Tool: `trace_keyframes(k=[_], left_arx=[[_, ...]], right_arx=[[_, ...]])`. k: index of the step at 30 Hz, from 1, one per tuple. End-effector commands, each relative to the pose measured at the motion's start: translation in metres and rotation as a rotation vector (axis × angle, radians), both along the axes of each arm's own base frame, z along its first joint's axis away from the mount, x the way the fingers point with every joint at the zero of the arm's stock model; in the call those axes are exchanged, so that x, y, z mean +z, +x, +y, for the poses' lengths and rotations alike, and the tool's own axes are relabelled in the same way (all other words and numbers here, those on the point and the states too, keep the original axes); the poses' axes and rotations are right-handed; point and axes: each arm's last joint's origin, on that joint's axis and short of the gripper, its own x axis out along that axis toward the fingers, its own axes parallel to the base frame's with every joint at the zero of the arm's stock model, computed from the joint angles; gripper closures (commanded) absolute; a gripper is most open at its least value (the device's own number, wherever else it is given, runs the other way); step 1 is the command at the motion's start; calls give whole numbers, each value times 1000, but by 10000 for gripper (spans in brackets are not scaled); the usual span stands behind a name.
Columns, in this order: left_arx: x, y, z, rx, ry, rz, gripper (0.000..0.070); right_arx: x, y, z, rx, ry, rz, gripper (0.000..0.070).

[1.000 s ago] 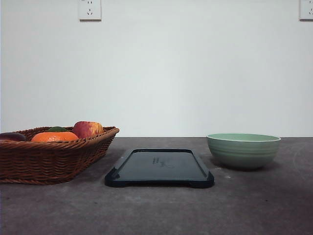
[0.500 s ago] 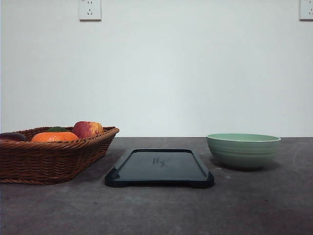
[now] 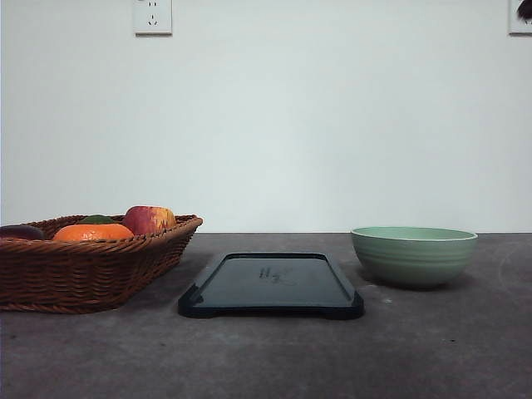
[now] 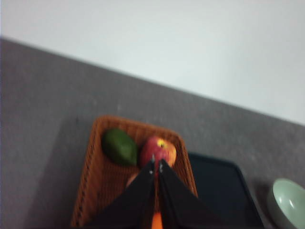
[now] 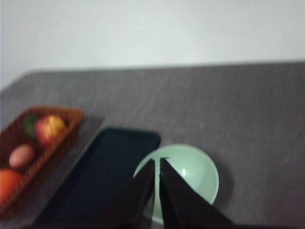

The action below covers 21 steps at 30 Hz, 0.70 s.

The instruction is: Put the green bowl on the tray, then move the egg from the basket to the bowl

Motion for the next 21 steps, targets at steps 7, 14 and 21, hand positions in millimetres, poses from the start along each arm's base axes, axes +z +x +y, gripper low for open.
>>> trace_keyframes(k=[7,14,21], left_arx=[[9,29,-4,-55,33,178,700],[9,49,-10,-117,91,345,700],[4,60,-15,-164,134,448,700]], right_arx=[[1,35,12,56,-69,204,693],[-8,56,18,70,-94,376,693],[-21,64,19,60,-127,499,685]])
